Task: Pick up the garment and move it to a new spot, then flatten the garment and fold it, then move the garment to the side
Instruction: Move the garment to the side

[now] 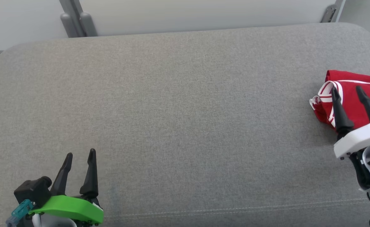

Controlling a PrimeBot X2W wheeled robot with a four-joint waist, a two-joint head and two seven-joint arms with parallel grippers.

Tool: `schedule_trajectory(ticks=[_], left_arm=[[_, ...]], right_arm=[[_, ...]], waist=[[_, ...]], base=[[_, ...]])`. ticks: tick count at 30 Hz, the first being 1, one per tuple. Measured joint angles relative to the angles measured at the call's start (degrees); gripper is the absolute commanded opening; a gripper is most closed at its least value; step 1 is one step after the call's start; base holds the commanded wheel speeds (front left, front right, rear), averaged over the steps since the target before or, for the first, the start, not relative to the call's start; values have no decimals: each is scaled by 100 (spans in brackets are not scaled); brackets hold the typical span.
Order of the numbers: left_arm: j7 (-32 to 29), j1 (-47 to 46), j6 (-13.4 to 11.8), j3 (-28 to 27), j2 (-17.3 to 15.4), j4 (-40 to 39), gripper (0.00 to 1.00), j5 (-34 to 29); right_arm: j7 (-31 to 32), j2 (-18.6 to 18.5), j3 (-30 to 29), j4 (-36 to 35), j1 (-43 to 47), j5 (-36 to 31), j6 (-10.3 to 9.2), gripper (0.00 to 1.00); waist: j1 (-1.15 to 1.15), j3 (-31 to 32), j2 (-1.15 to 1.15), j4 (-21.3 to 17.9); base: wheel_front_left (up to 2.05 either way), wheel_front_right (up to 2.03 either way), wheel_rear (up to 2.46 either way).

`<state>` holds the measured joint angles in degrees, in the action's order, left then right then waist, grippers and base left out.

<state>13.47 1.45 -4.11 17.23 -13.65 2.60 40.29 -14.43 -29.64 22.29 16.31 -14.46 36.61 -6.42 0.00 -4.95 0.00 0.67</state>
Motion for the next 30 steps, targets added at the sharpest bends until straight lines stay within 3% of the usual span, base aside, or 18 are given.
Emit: schedule_trajectory(ticks=[7, 20, 30], left_arm=[[29, 222, -53, -100, -30, 34, 100, -225], [76, 236, -96, -136, -73, 92, 100, -603], [77, 516, -102, -154, -70, 138, 100, -680]], right_arm=[[0, 324, -10, -240, 632, -231, -33, 100], [0, 608, -246, -426, 1416, -868, -75, 100], [1, 940, -768, -443, 1875, -1205, -76, 100]], waist=[[0, 184, 0, 131], [0, 314, 0, 179], [0, 580, 0, 171]], base=[[0, 0, 0], [0, 0, 0], [0, 0, 0]])
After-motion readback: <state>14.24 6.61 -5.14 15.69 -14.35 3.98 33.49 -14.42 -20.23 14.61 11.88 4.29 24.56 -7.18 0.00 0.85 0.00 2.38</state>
